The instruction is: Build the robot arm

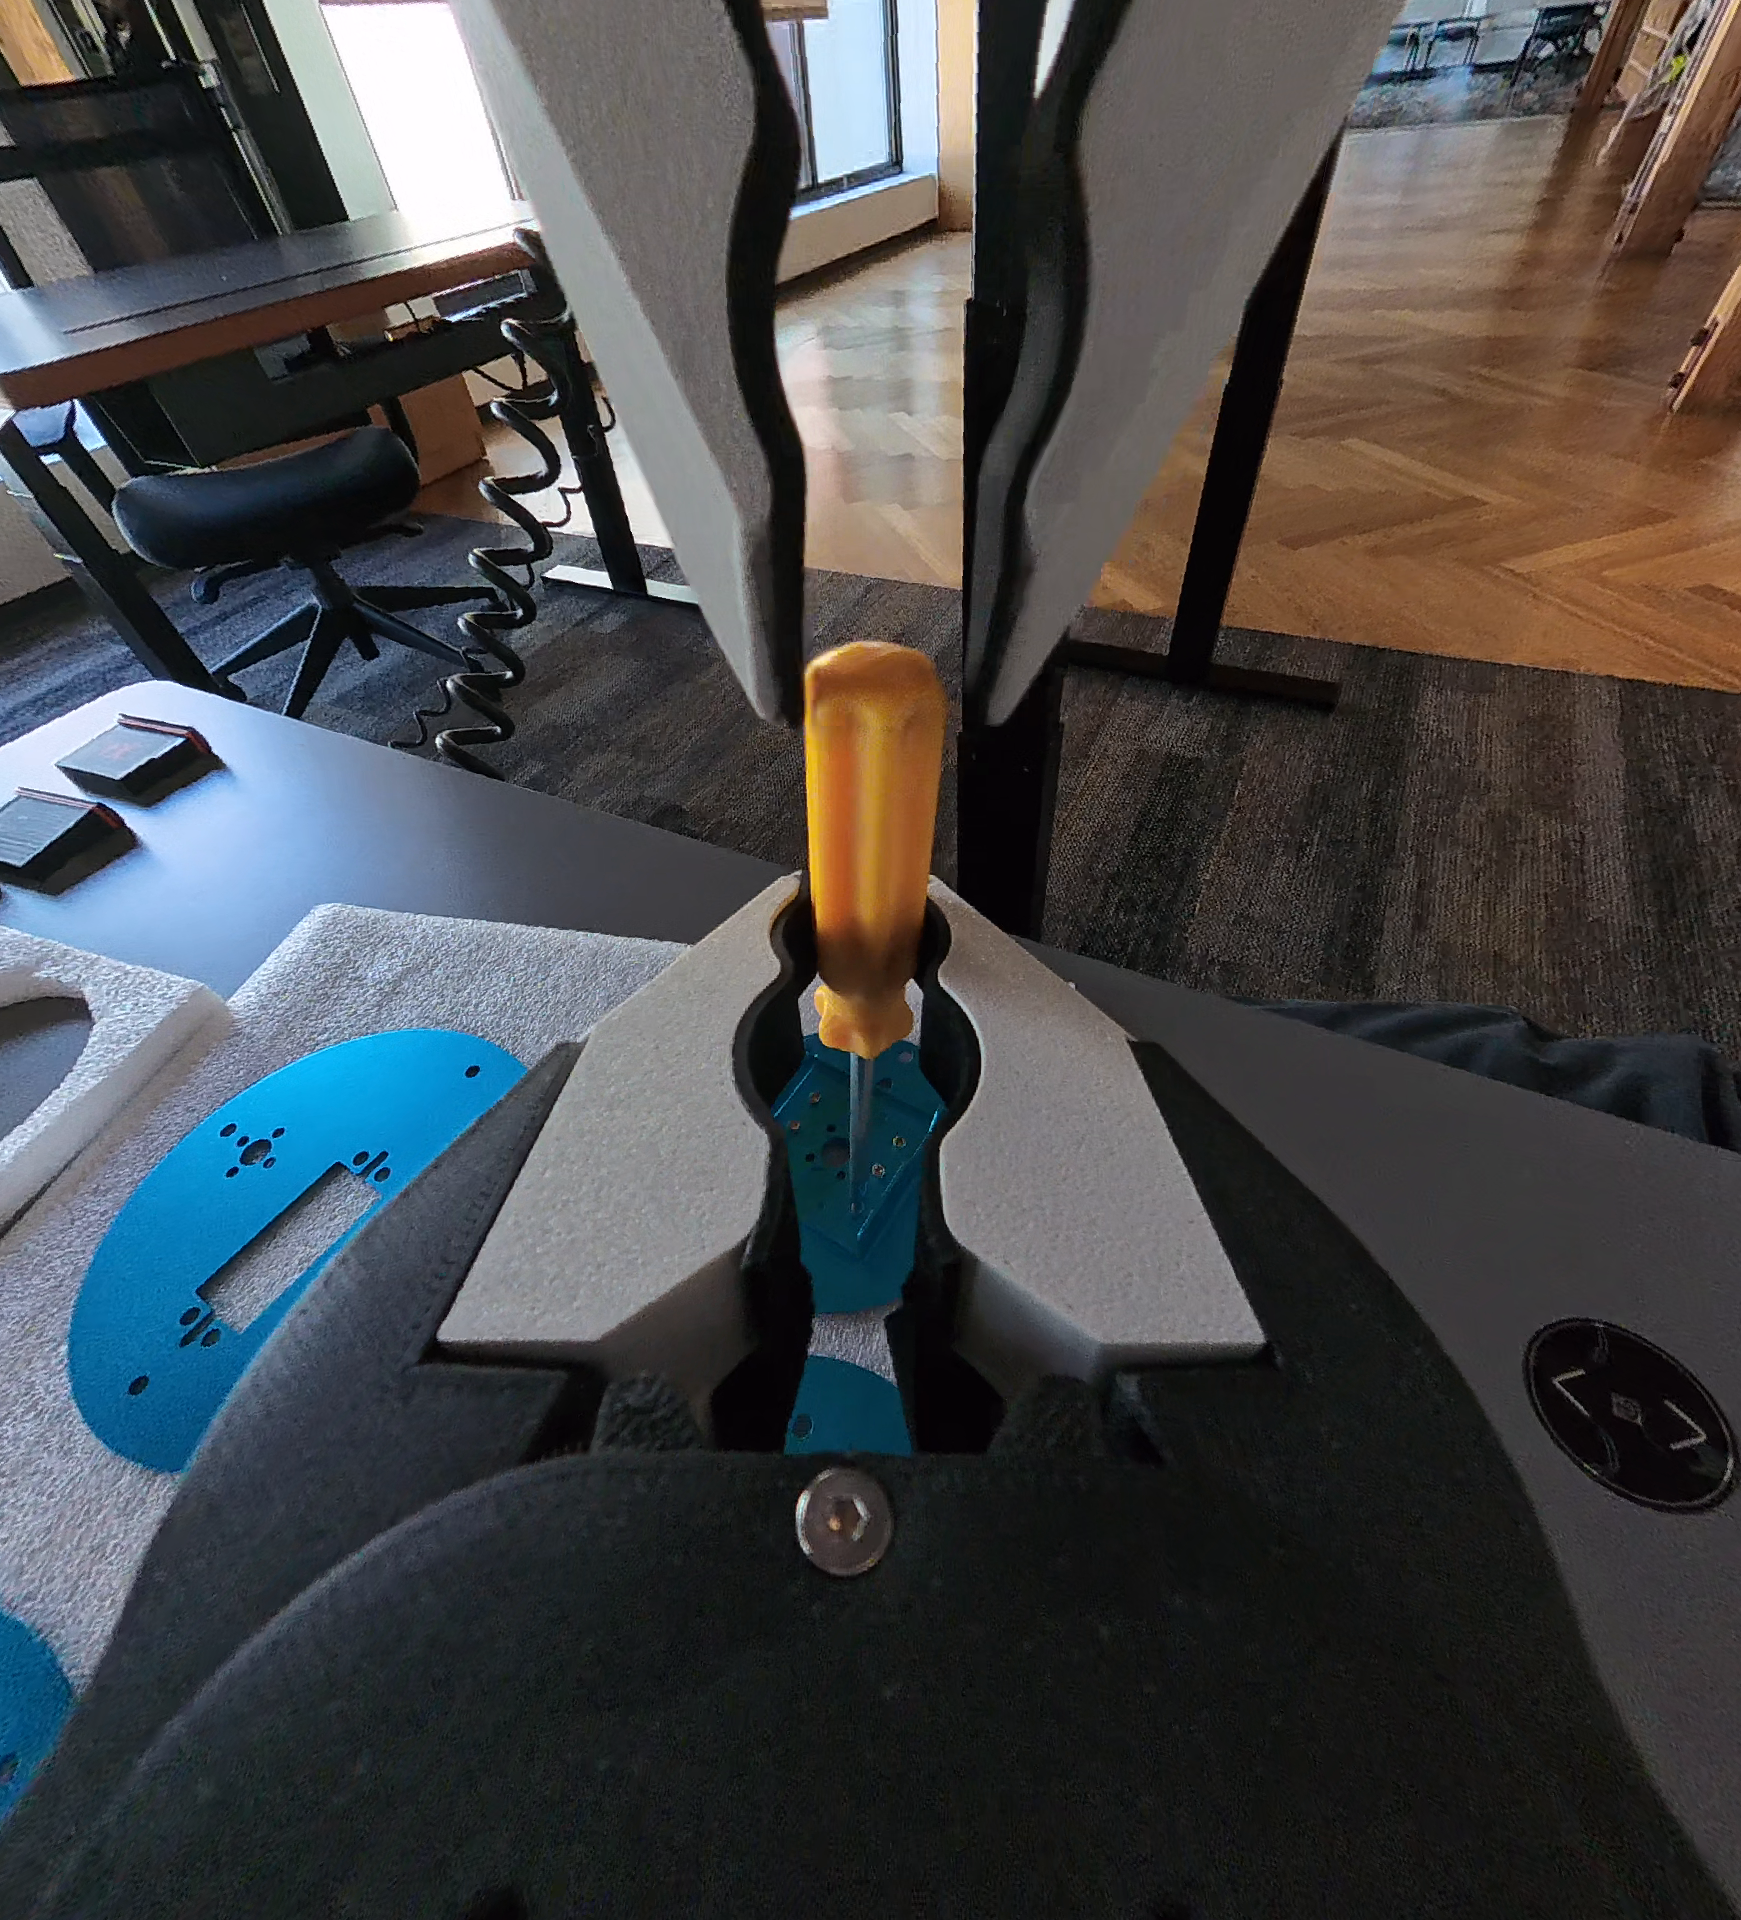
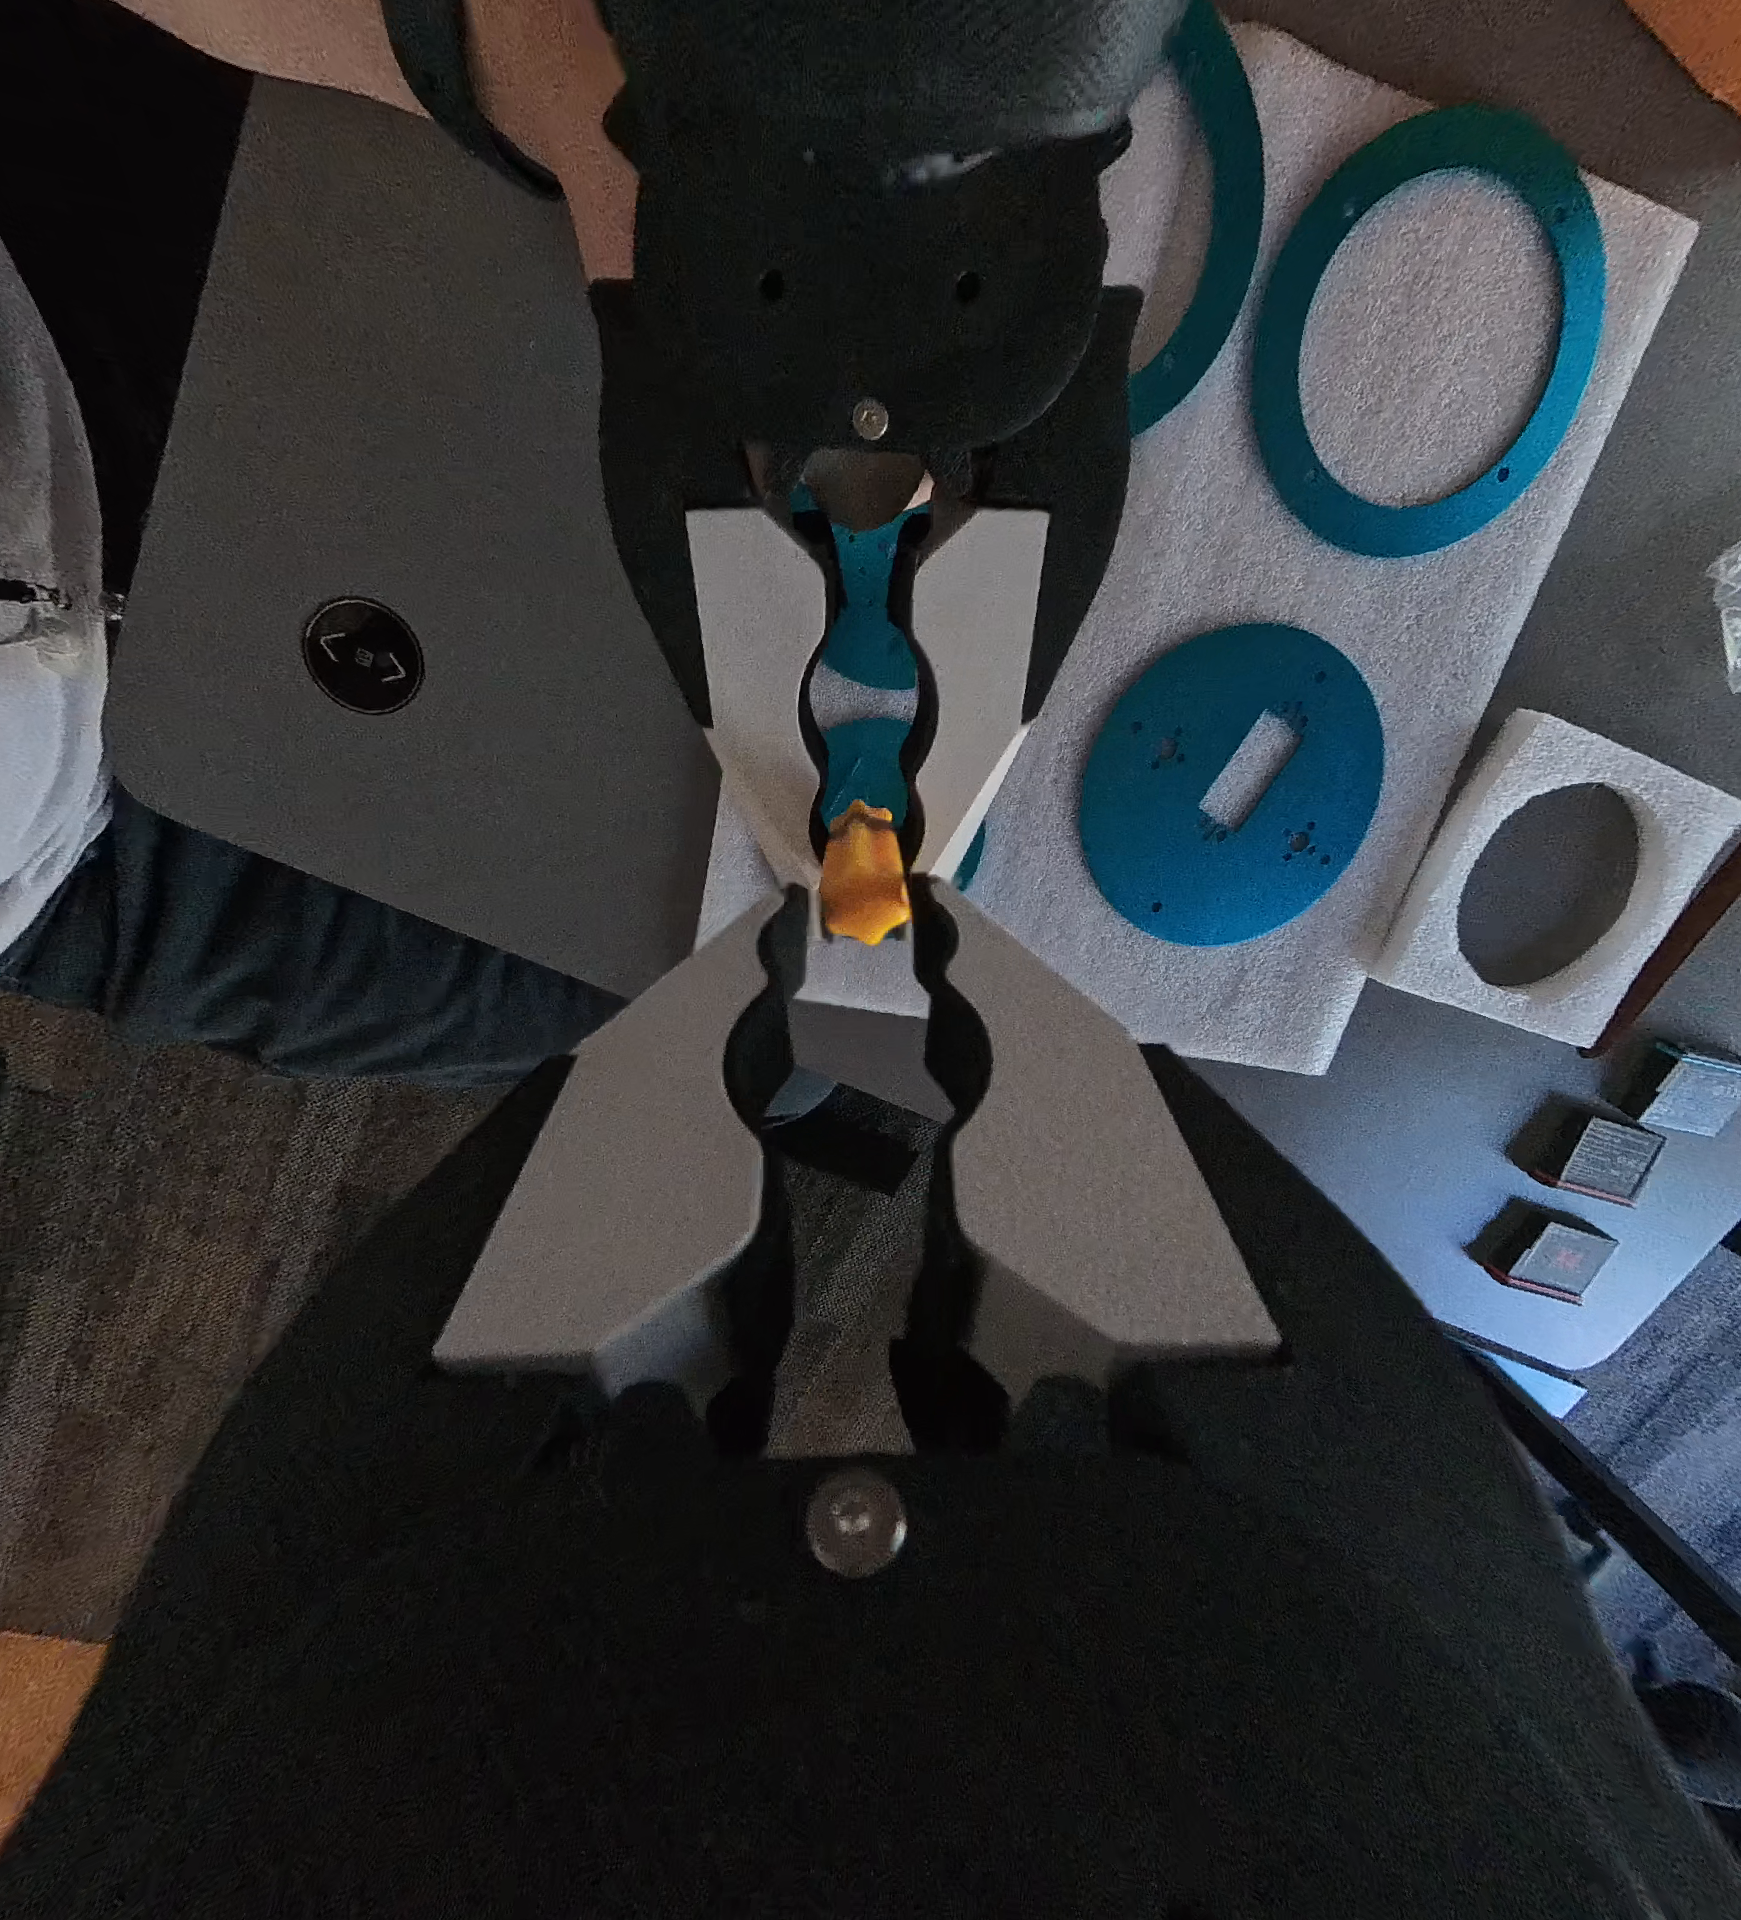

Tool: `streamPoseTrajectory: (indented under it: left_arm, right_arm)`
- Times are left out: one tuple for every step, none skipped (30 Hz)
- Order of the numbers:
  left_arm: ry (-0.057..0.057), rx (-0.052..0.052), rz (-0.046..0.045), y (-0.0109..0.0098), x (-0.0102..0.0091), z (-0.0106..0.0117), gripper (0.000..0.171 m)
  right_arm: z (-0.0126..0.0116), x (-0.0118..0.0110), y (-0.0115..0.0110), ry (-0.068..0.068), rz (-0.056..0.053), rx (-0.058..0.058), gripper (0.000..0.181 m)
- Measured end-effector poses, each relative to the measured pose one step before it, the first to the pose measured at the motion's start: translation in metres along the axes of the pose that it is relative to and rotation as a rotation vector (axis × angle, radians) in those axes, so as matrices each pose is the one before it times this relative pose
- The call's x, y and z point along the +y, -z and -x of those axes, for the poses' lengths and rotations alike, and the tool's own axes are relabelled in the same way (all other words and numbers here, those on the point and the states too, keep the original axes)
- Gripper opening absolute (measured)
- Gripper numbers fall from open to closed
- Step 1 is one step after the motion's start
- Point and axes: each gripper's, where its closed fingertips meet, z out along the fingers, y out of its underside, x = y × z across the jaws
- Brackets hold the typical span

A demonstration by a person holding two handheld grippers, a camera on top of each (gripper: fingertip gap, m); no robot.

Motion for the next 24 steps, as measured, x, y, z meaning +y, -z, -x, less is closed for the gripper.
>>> streamPoseTrajectory:
  left_arm:
    - [-0.0021, -0.0001, 0.00059, -0.00001, 0.00005, -0.00005, 0.015]
    - [-0.0006, 0.0004, 0.00077, -0.00028, -0.0001, -0.00018, 0.015]
    - [-0.0018, -0.0006, 0.00112, 0.00003, 0.00012, -0.00001, 0.015]
    - [0.0, -0.0002, -0.00037, 0.00098, 0.00016, 0.00054, 0.015]
    - [0.0045, 0.0035, -0.00237, 0.00079, 0.0002, -0.00001, 0.015]
    - [0.0053, -0.002, -0.00191, 0.00047, 0.00015, 0.00054, 0.015]
    - [0.0068, -0.0102, 0.00264, -0.00016, 0.00066, 0.00178, 0.015]
    - [0.0016, -0.0134, 0.00181, -0.00076, 0.00034, 0.00187, 0.014]
    - [-0.0034, -0.0135, 0.0055, -0.00096, 0.00036, 0.0016, 0.014]
    - [-0.0052, -0.0217, 0.0085, -0.0013, 0.00061, 0.00282, 0.013]
    - [-0.0075, -0.0144, 0.00674, -0.00103, 0.00045, 0.00193, 0.011]
    - [-0.0012, 0.0052, 0.00277, -0.00048, 0.00009, -0.00062, 0.011]
    - [0.0034, 0.0141, -0.00186, -0.00016, -0.00013, -0.00181, 0.01]
    - [0.0025, 0.0053, -0.0031, -0.00015, -0.00003, -0.00122, 0.01]
    - [-0.0016, 0.0005, -0.00109, 0.00005, 0.00003, -0.00065, 0.011]
    - [-0.0024, 0.0031, -0.00028, 0.00036, 0.00013, -0.00069, 0.01]
    - [0.0011, 0.0031, -0.00165, 0.00018, 0.00008, -0.00035, 0.01]
    - [0.0031, 0.0036, -0.00201, 0.00013, 0.00007, -0.00004, 0.01]
    - [0.0028, 0.0071, -0.0014, 0.00008, 0.00003, -0.00043, 0.01]
    - [0.0019, 0.0033, -0.0009, 0.00007, 0.00006, -0.00005, 0.01]
    - [0.0009, 0.0014, -0.00036, -0.00014, -0.00004, 0.00022, 0.01]
    - [-0.0005, 0.0083, 0.00016, -0.00019, -0.00003, -0.00107, 0.01]
    - [-0.0031, 0.0031, 0.00097, -0.00041, -0.00004, -0.00073, 0.01]
    - [-0.0035, 0.001, 0.00144, -0.00042, -0.0001, -0.00052, 0.01]
  right_arm:
    - [-0.0003, 0.00172, -0.0015, 0.0097, 0.0099, 0.0142, 0.017]
    - [0.00079, 0.00172, -0.00248, 0.0145, 0.013, 0.0102, 0.017]
    - [-0.00018, 0.00033, -0.00166, 0.0126, 0.0046, 0.0113, 0.017]
    - [-0.00098, -0.00127, 0.00011, -0.0058, -0.0134, 0.013, 0.016]
    - [-0.00074, -0.00088, -0.00019, -0.0453, -0.0174, -0.0015, 0.017]
    - [-0.00126, -0.00075, -0.00024, -0.0795, -0.0193, -0.0134, 0.017]
    - [-0.00282, -0.00035, -0.00094, -0.0862, -0.0252, -0.0012, 0.017]
    - [-0.00227, -0.00052, -0.00025, -0.0823, -0.0185, 0.0041, 0.017]
    - [-0.0016, 0.00076, -0.00003, -0.0731, -0.0002, 0.0096, 0.017]
    - [-0.00326, -0.00021, -0.00036, -0.0977, 0.0042, 0.0294, 0.017]
    - [-0.00212, -0.00092, -0.00076, -0.1249, 0.0019, 0.0276, 0.017]
    - [0.00048, 0.00053, -0.00004, -0.0762, 0.0089, 0.0159, 0.017]
    - [0.00142, 0.00139, 0.00044, -0.0164, 0.0106, 0.0069, 0.017]
    - [0.00102, 0.00086, 0.00031, 0.0262, 0.0102, -0.0013, 0.017]
    - [0.00119, -0.00001, 0.00025, 0.0525, 0.0045, -0.0108, 0.017]
    - [0.00159, -0.00029, 0.00026, 0.0707, 0.002, -0.0171, 0.017]
    - [0.00015, -0.00236, 0.00105, 0.0871, -0.014, -0.0036, 0.019]
    - [0.00023, -0.00198, 0.0017, 0.1031, -0.0162, 0.0027, 0.019]
    - [0.00131, -0.00051, 0.0016, 0.1068, -0.008, 0.0043, 0.018]
    - [-0.00075, -0.00115, 0.00129, 0.0928, -0.0114, 0.0194, 0.019]
    - [-0.0005, -0.00036, 0.00015, 0.0614, -0.0091, 0.013, 0.02]
    - [0.00291, 0.00093, -0.00081, 0.0241, 0.0018, -0.0192, 0.018]
    - [0.00138, 0.00209, -0.00137, -0.0015, 0.0162, -0.0167, 0.018]
    - [0.00087, 0.00271, -0.00174, -0.0088, 0.0201, -0.0161, 0.018]
